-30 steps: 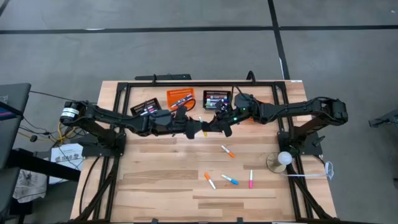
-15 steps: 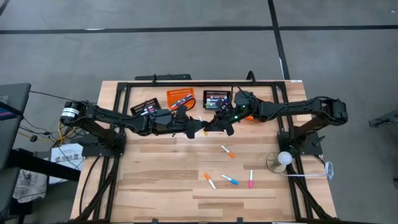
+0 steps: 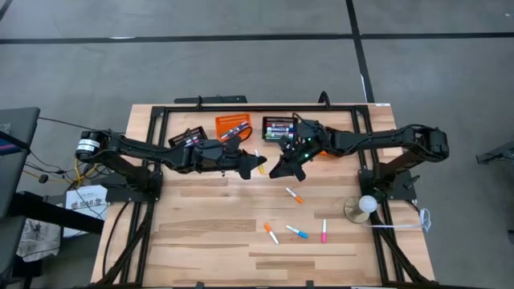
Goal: Pick & Place Markers
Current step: Put the white yellow marker into the left black bin
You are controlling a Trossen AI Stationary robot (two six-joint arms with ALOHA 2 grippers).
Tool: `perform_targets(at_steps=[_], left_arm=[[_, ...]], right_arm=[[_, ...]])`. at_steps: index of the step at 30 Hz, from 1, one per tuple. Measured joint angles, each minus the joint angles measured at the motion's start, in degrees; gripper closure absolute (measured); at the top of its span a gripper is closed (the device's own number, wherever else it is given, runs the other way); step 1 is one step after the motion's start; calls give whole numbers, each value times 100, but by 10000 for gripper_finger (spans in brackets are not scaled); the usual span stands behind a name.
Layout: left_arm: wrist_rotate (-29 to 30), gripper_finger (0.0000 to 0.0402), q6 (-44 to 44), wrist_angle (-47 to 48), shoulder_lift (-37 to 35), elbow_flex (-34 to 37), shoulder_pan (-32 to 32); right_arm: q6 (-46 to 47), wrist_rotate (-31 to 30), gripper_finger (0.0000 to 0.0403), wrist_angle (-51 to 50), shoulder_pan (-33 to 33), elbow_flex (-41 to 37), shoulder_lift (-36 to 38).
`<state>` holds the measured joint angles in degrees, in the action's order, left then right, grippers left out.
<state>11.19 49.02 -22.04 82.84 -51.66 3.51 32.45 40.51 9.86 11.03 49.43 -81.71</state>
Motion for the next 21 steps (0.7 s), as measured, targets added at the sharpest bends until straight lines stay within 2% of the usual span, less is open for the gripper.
perform_targets(at_steps=[5,11,14,21], left_arm=[[91,365,-24,1195,-450,-2,-106],[392,365,-99,3087,-1256,-4,-227],[426,365,-77,3967,-1600,-4,-290],[512,365,-76,5188,-1923,-4,-576]], right_arm=[[-423,-60,340,-430,0,0,0],[-1269,-258,340,-537,-2,-2,43],[-1589,-624,340,-544,0,-4,203],[-2444,-1448,340,-1025,44,-2,1038]])
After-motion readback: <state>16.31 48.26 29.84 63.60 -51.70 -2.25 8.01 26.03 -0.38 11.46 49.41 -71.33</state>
